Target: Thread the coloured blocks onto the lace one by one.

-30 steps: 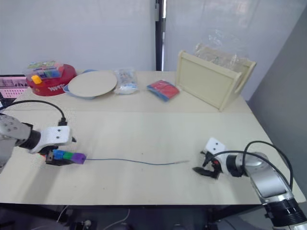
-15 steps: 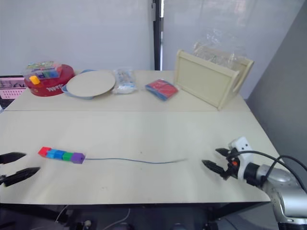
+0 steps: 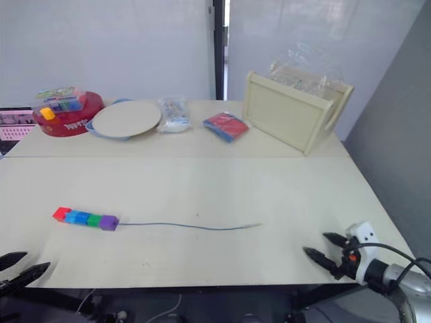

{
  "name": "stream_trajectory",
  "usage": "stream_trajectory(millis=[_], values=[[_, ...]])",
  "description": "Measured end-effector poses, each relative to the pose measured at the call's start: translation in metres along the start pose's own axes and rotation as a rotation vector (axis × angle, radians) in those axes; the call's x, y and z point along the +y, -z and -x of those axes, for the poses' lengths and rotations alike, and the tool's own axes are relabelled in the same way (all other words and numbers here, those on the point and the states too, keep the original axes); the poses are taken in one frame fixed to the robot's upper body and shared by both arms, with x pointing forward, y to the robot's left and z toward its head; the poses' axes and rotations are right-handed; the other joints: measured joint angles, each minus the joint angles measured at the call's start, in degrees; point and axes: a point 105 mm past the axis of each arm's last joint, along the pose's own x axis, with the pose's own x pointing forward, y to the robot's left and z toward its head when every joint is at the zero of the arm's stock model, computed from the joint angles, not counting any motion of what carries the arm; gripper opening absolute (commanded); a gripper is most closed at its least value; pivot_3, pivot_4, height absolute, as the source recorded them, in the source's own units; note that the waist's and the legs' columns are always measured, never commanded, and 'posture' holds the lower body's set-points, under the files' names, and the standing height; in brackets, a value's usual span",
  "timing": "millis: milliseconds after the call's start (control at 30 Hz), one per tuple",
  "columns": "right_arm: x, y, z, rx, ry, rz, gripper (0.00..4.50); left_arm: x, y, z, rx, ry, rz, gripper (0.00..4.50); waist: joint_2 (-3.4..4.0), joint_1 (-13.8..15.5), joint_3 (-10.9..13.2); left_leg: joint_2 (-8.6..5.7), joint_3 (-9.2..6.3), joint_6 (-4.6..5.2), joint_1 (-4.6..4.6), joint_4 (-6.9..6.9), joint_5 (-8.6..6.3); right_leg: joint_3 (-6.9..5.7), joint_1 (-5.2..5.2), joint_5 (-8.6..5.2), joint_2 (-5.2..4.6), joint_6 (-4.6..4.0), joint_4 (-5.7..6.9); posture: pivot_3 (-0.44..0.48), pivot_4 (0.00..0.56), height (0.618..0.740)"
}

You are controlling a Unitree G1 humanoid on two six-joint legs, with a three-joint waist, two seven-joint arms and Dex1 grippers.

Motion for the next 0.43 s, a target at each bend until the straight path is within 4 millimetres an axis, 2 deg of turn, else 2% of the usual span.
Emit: stream_trajectory(millis=[433], values=[[-0.004, -0.003, -0.0048, -0.012, -0.01, -0.002, 4.47, 0.0015, -0.006, -0.0022, -0.034, -0.01, 0.011, 4.5, 0.0, 0.04, 0.0, 0.0, 0.02, 0.0, 0.03, -0.01, 0.0, 0.02, 0.02, 0.0, 0.0, 0.0, 0.0, 0.0, 0.15, 0.74]])
